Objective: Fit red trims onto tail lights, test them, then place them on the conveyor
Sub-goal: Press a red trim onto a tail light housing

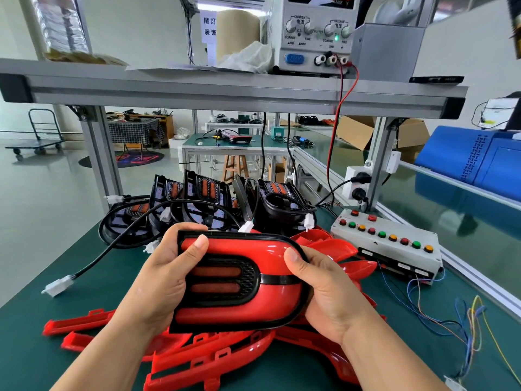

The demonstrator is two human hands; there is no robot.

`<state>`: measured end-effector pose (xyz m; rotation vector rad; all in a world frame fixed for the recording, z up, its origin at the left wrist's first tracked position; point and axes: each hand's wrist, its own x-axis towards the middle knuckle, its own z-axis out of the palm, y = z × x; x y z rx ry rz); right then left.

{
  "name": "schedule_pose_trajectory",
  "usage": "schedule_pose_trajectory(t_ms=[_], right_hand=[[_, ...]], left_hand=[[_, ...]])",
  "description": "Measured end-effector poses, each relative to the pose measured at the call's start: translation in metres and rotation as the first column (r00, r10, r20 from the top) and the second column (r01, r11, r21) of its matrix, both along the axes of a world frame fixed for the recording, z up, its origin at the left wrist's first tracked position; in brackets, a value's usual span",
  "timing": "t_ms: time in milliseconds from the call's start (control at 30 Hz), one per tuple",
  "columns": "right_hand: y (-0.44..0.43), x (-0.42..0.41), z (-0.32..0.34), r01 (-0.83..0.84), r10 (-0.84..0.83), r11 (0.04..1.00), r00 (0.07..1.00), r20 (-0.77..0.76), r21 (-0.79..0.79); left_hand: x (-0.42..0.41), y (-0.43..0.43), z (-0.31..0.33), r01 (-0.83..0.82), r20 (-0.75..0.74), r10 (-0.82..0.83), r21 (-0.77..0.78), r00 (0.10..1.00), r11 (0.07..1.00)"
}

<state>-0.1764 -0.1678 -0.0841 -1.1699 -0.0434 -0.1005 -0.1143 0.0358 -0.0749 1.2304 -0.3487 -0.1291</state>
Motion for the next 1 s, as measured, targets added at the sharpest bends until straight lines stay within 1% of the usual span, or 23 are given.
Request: schedule_pose_trajectory(t_ms=[133, 267, 467, 600, 667, 700, 833, 1000], right_hand=[[0.003, 0.002, -0.004, 0.031, -0.031, 0.997, 0.999, 0.011, 0.065], [0.005, 0.004, -0.004, 0.092, -0.094, 0.993, 0.995, 0.016, 0.08], [0.006, 0.003, -0.005, 0.136, -0.135, 0.991, 0.99, 0.034, -0.001], [0.003, 0.001, -0.004, 0.099, -0.096, 0.992, 0.994, 0.045, -0.075], [0.003, 0.001, -0.004, 0.1, -0.095, 0.988, 0.994, 0.049, -0.119], [0.004, 0.001, -0.005, 0.125, -0.12, 0.985, 0.992, 0.048, -0.12], [0.004, 0.003, -0.007, 0.194, -0.191, 0.978, 0.98, 0.046, -0.072], [0.004, 0.003, -0.005, 0.214, -0.213, 0.977, 0.976, 0.051, -0.015]], left_hand=[[0.0, 0.0, 0.001, 0.012, 0.038, -0.012, 0.011, 0.999, 1.0], [-0.001, -0.003, 0.0, 0.008, 0.06, -0.007, -0.012, 0.998, 1.0], [0.001, -0.003, 0.002, -0.018, 0.031, 0.019, -0.015, 0.999, 1.0], [-0.001, -0.003, 0.005, -0.013, 0.004, 0.013, -0.027, 1.0, 1.0], [-0.002, -0.005, 0.005, 0.004, -0.005, -0.004, -0.028, 1.0, 1.0], [-0.004, -0.006, 0.005, 0.017, -0.002, -0.018, -0.025, 1.0, 1.0], [-0.007, -0.009, 0.006, 0.062, 0.01, -0.062, 0.009, 0.998, 0.998], [-0.003, 0.001, 0.003, 0.178, -0.022, -0.179, -0.034, 0.984, 0.983]])
